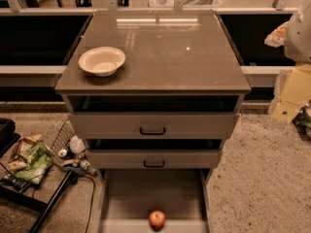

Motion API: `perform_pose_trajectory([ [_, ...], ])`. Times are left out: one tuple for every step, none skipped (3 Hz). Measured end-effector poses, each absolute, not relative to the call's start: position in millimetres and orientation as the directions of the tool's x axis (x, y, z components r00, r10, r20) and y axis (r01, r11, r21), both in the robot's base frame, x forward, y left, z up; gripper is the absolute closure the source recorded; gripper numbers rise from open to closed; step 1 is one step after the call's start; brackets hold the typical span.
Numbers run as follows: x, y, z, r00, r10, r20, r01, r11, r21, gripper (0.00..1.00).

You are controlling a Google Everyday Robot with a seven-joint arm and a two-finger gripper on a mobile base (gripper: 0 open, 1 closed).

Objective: Pick apple from bottom drawer and place on counter

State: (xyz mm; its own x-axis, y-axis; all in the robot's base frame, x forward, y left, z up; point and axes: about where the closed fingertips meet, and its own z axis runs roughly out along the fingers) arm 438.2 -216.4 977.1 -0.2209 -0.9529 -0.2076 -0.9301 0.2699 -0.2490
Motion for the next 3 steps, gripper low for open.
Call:
perform_pose_trajectory([
  [438,-216,977,-0.221,-0.953,-0.208,-0.930,0.270,-0.249,0.00],
  [440,-220,972,-0.224,-0.945,-0.240,-0.926,0.283,-0.249,0.00],
  [428,-223,941,-0.201,-0.926,-0.319,-0.929,0.284,-0.239,0.00],
])
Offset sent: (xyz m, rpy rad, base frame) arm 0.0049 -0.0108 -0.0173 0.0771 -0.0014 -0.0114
